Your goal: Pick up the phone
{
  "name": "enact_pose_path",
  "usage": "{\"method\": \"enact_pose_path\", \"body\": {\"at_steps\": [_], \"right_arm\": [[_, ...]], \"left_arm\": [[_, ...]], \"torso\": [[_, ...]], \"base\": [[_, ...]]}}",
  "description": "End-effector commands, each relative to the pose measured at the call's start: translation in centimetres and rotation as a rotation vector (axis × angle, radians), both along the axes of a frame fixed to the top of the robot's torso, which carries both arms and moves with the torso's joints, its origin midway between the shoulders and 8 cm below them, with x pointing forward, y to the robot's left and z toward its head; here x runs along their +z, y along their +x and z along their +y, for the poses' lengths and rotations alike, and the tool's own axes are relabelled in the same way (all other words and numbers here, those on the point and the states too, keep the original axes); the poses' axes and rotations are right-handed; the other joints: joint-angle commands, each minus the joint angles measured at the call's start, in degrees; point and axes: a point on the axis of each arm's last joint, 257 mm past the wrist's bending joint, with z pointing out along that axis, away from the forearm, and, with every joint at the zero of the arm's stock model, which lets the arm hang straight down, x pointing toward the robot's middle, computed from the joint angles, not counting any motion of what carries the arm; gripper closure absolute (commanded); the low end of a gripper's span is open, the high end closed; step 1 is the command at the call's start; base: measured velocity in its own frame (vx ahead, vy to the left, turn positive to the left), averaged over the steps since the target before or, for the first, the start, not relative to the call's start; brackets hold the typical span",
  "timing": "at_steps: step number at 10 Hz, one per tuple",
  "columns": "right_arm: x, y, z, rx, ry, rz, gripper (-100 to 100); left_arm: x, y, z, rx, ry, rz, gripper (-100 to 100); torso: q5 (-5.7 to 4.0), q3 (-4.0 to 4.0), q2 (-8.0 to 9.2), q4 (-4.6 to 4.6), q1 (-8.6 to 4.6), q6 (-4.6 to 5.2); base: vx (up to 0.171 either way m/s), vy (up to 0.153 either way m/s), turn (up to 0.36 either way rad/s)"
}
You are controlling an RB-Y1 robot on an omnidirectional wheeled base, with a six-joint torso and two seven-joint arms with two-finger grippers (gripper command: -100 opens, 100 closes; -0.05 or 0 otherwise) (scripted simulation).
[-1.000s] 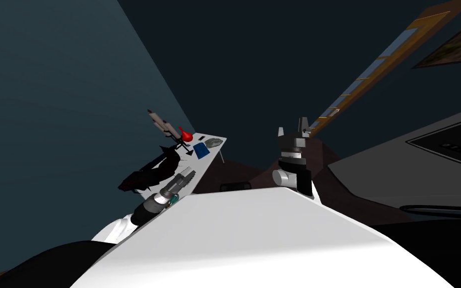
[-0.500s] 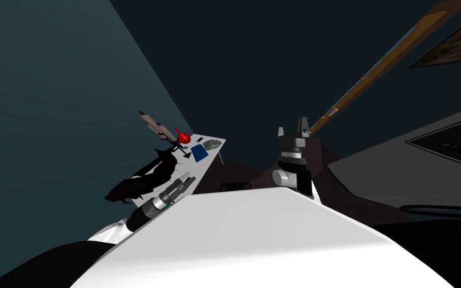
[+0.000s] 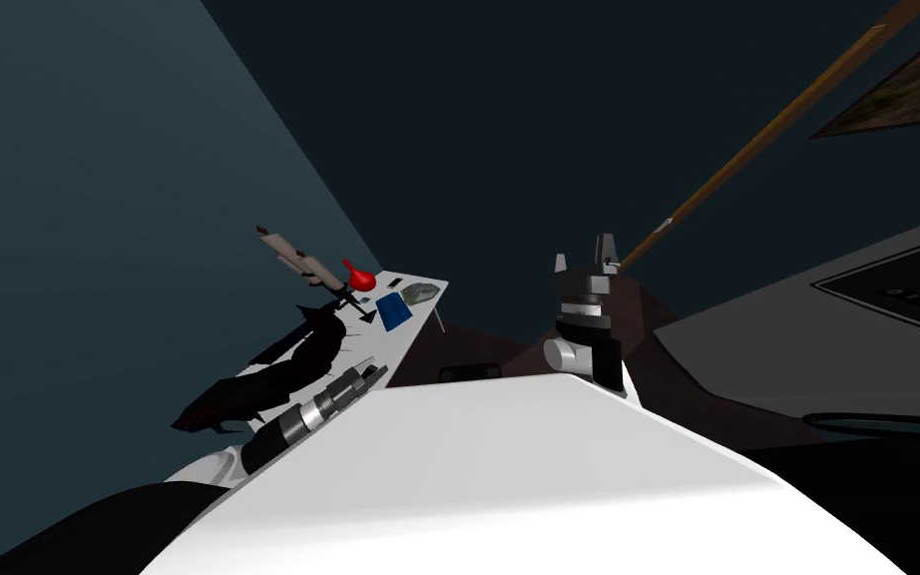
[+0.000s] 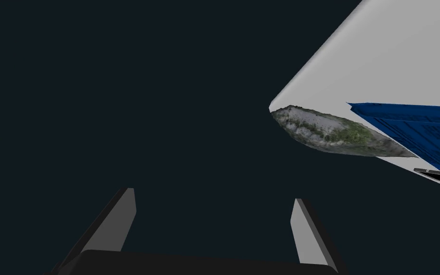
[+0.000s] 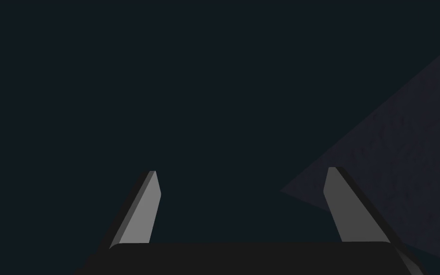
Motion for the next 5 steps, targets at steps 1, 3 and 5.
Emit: {"method": "enact_pose_path", "body": {"at_steps": [1, 3, 5], "right_arm": [[0.0, 0.0, 0.0, 0.0, 0.0, 0.0, 0], [0.0, 0.0, 0.0, 0.0, 0.0, 0.0, 0], [0.0, 0.0, 0.0, 0.0, 0.0, 0.0, 0]], "left_arm": [[-1.5, -0.7, 1.1, -0.006, 0.042, 0.039, -100], [-3.3, -2.0, 2.7, -0.009, 0.098, 0.101, -100], [-5.0, -3.3, 4.3, -0.012, 0.151, 0.162, -100]], "torso": [[0.0, 0.0, 0.0, 0.0, 0.0, 0.0], [0.0, -0.01, -0.01, 0.0, 0.01, 0.0], [0.0, 0.02, 0.04, 0.01, -0.04, -0.01]], "base": [[0.082, -0.011, -0.013], [0.081, -0.003, -0.011], [0.078, -0.021, -0.007]]}}
